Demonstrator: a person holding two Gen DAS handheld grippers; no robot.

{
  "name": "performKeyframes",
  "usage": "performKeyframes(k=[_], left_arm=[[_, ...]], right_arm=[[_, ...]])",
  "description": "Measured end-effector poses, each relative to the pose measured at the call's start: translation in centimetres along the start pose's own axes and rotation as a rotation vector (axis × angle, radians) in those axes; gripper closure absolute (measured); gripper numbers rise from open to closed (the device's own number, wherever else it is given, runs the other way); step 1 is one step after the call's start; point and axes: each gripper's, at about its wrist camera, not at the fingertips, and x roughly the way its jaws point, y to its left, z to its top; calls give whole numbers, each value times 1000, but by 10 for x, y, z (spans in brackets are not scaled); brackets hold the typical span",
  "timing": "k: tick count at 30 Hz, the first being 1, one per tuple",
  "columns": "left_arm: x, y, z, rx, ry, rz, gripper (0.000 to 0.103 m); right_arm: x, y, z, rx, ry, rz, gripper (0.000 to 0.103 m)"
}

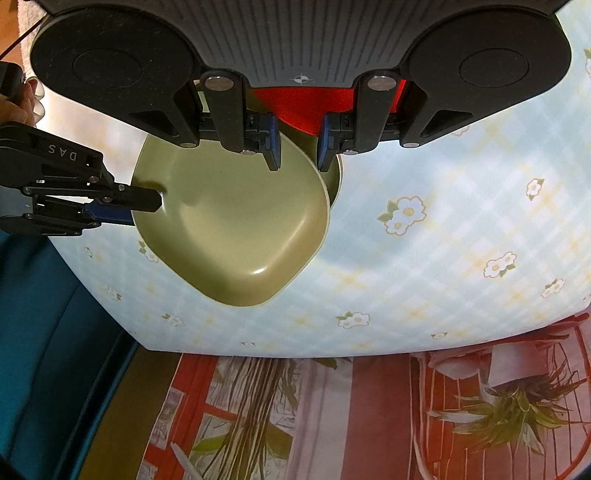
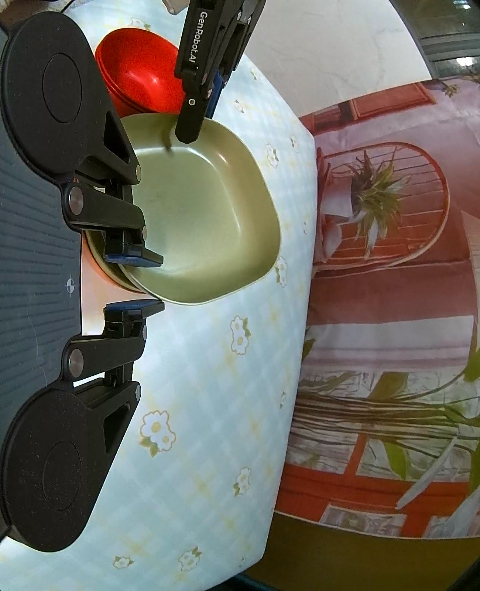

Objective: Organize plates and bowls
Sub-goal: 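Lift the second olive-green plate with both tools toward the plate stack, then lower the olive-green plate onto the stacked plates and open both tools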

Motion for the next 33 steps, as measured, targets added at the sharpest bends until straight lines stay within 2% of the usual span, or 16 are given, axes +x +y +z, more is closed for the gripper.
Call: performKeyframes(k=[17, 23, 28, 33], left_arm=[[0, -4, 0, 10, 3, 19, 80], [-2, -2, 1, 10, -1, 25, 78], [-10, -2, 2, 5, -25, 28, 73], [-15, -1, 5, 3, -47, 37, 73]], right_arm=[[0, 0, 0, -30, 16, 12, 84], [-2, 3, 3, -39, 6, 14, 80], [-1, 4, 6, -41, 1, 8, 80], [2, 4, 6, -39, 5, 4, 81]])
